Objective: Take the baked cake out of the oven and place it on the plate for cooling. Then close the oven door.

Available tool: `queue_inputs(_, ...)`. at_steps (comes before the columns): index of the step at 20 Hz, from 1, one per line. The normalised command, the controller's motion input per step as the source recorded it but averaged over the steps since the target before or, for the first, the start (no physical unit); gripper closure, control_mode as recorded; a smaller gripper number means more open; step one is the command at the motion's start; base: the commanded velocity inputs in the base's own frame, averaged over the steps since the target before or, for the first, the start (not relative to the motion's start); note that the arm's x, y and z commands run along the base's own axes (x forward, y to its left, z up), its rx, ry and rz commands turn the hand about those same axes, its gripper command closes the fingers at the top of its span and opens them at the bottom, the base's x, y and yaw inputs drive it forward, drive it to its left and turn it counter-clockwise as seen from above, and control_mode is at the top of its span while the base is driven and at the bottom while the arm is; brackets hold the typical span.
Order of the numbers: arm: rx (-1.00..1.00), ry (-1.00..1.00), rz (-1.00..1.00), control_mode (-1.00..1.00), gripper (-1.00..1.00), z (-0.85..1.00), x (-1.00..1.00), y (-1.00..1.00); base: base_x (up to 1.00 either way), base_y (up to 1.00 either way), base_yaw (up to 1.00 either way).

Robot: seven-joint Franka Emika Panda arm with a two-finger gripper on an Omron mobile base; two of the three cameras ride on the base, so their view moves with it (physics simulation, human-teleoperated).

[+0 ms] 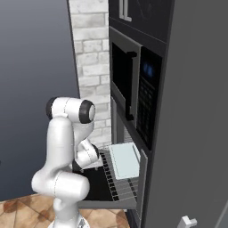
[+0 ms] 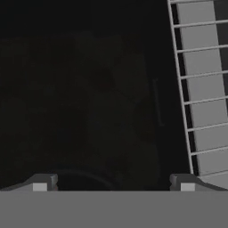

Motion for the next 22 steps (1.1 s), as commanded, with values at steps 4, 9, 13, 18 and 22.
queue_inputs(4,0.00,0.03,0.00,-1.00,-1.00,-0.40,0.33,-0.13,0.00,0.00,0.00)
queue_inputs(9,0.00,0.02,0.00,-1.00,-1.00,-0.37,0.34,-0.13,0.00,0.00,0.00)
queue_inputs(13,0.00,0.01,0.00,-1.00,-1.00,-0.33,0.33,-0.10,0.00,0.00,0.00)
queue_inputs(18,0.00,0.03,0.00,-1.00,-1.00,-0.39,0.34,-0.03,0.00,0.00,0.00)
queue_inputs(22,0.00,0.02,0.00,-1.00,-1.00,-0.33,0.39,-0.10,0.00,0.00,0.00)
